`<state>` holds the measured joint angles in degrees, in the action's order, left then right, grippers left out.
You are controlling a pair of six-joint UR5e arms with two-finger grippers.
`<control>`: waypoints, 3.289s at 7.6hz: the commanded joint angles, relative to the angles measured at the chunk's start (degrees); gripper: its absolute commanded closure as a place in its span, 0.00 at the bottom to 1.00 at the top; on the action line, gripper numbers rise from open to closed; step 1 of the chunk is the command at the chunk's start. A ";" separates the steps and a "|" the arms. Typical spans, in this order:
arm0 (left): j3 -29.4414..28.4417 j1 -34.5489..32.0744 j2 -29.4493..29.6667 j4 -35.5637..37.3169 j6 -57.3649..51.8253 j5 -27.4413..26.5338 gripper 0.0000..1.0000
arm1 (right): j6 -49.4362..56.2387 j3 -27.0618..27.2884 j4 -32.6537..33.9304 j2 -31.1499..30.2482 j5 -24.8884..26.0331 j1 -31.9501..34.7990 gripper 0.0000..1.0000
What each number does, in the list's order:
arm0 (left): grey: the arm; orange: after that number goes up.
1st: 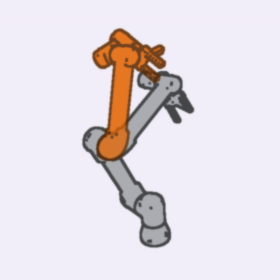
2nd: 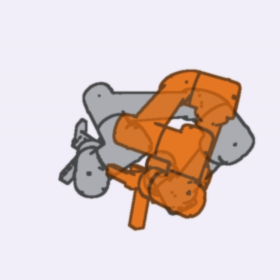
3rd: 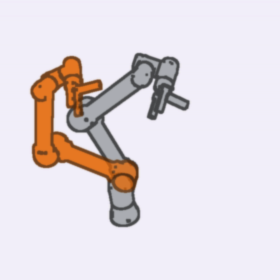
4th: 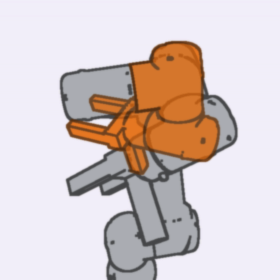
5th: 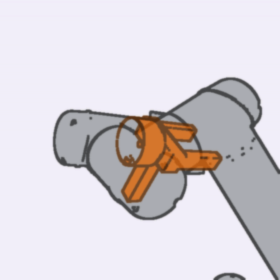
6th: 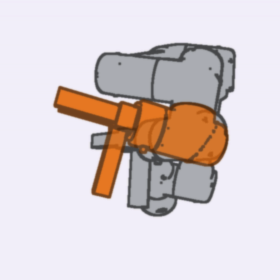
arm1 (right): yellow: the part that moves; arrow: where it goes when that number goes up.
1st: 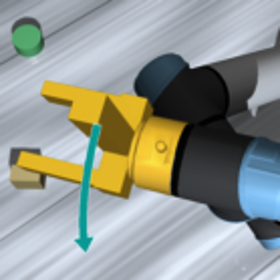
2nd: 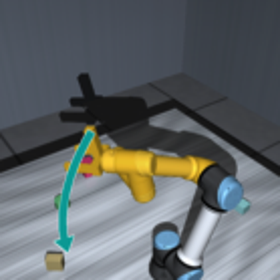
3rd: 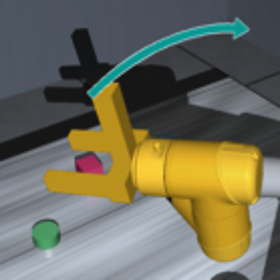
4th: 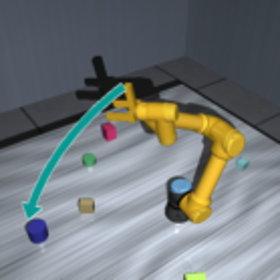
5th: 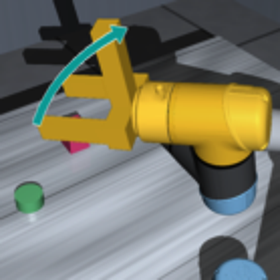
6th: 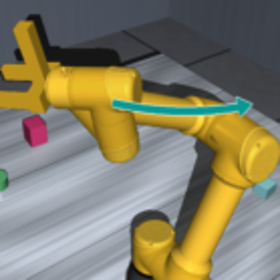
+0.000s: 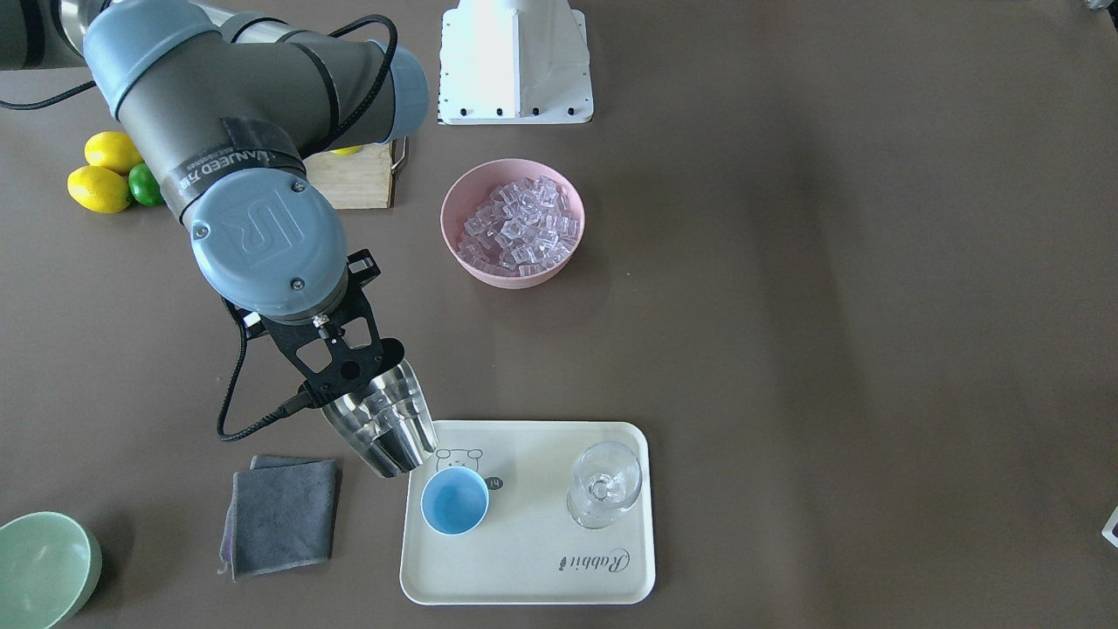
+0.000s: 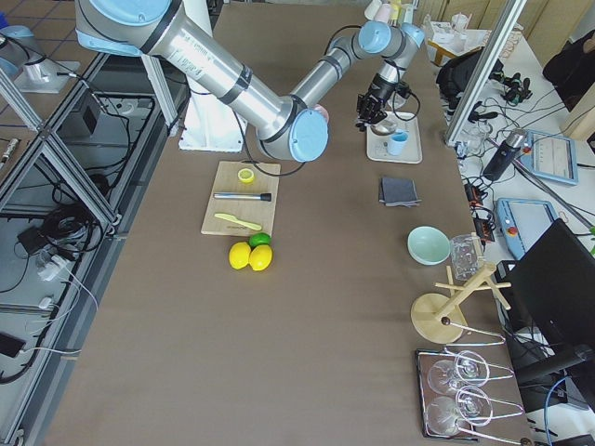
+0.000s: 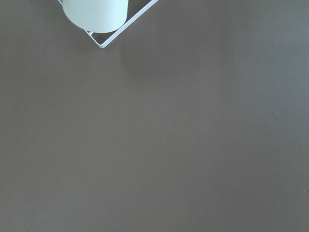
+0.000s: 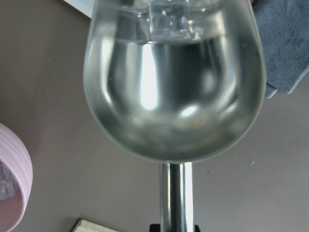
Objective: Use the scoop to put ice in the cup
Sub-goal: 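Tip the scoop over the light-blue cup with the right gripper, then withdraw the empty scoop from the cup back toward its spot with the right gripper, then lower the scoop onto the table and open the right gripper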
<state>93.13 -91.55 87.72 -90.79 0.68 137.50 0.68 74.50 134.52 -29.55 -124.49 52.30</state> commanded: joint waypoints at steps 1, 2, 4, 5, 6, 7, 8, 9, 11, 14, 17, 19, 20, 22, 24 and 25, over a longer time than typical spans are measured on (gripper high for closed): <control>-0.85 -1.35 -0.35 0.00 -0.07 -0.04 0.02 | 3.00 -6.54 1.44 4.14 0.21 0.08 1.00; -0.94 -1.35 -0.35 0.00 -0.07 -0.04 0.02 | 4.14 -7.70 2.41 5.19 0.73 0.08 1.00; -1.03 -1.35 -0.35 0.00 -0.07 -0.13 0.02 | 4.42 -7.80 2.42 5.29 1.18 0.08 1.00; -1.11 -1.35 -0.35 0.00 0.02 -0.91 0.02 | 4.59 -7.45 2.42 5.21 1.18 0.08 1.00; -1.11 -1.18 -0.27 0.00 0.19 -2.57 0.02 | 4.59 -6.40 2.33 4.51 1.18 0.34 1.00; -1.11 -1.18 -0.18 -0.09 0.20 -2.94 0.02 | 4.59 -3.34 2.15 2.33 1.26 1.39 1.00; -1.03 -1.35 -0.27 -0.09 0.20 -2.86 0.02 | 4.51 2.26 2.15 -1.78 1.87 2.96 1.00; -0.94 -1.35 -0.27 -0.17 0.28 -2.77 0.02 | 4.24 8.40 2.15 -7.05 3.53 4.20 1.00; -0.68 -1.35 -0.27 -0.35 0.37 -2.51 0.02 | 1.10 22.02 1.80 -19.25 3.38 5.87 1.00; -0.59 -1.35 -0.27 -0.61 0.29 -2.24 0.02 | -9.68 32.98 -9.50 -37.03 3.46 7.11 1.00; -0.94 -1.35 -0.27 -0.70 0.02 -2.24 0.02 | -19.26 34.66 -32.68 -57.23 3.72 7.37 1.00; -0.85 -1.18 -0.27 -0.70 -0.16 -2.24 0.02 | -26.48 31.33 -36.08 -59.04 5.30 7.55 1.00; -0.85 -1.18 -0.27 -0.70 -0.16 -2.33 0.02 | -31.48 29.23 -38.69 -58.78 4.70 7.72 1.00; -0.85 -1.18 -0.27 -0.79 -0.24 -2.33 0.02 | -36.35 24.30 -45.89 -58.78 3.81 7.72 1.00; -0.94 -1.09 -0.27 -0.79 -0.24 -2.33 0.02 | -36.54 21.65 -49.25 -58.78 3.81 7.64 1.00; -0.94 -1.09 -0.35 -0.79 -0.24 -2.33 0.02 | -37.84 21.21 -49.35 -58.69 3.73 7.55 1.00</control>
<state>92.22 -92.68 87.45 -91.57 0.44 135.18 -35.60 97.10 86.65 -88.33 -120.64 59.96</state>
